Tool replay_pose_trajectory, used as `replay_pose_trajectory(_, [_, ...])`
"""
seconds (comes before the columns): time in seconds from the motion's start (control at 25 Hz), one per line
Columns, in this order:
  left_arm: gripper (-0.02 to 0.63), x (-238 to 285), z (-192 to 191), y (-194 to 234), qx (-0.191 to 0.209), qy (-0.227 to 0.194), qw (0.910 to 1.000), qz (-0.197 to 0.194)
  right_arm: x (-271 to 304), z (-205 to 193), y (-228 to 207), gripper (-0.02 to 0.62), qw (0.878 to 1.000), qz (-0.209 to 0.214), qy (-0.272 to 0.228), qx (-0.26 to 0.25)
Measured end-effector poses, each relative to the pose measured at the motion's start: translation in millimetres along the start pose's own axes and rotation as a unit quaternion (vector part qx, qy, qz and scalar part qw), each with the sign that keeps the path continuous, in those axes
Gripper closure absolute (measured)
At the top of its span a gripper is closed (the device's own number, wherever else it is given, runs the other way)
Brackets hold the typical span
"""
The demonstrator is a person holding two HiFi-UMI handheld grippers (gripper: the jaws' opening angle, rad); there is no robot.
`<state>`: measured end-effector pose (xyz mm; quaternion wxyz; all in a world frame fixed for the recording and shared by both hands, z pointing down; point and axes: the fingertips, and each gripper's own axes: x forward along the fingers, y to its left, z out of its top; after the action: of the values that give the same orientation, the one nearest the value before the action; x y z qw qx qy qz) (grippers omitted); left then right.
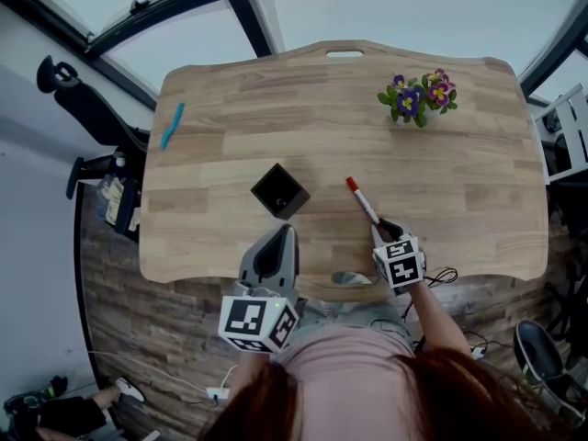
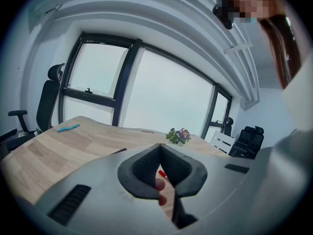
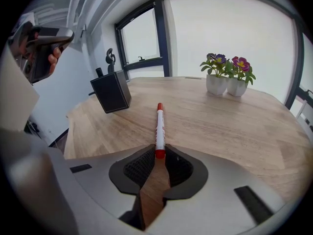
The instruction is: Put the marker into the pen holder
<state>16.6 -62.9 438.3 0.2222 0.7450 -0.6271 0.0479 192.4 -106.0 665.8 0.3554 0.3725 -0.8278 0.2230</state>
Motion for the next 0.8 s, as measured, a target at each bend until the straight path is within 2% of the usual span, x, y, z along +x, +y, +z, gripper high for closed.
replay_pose_trajectory(0.52, [0.604,-4,12,16,0.006,-0.006,0.9997,-0.021,-26,33,8,0.537,0.997,-0.021,-0.071,-0.018])
replay_pose_trajectory(0.8, [0.604,-5,21,34,0.015,-0.007,0.9992,-0.037,-41,49,21,0.537,0.996,-0.025,-0.084,-0.012])
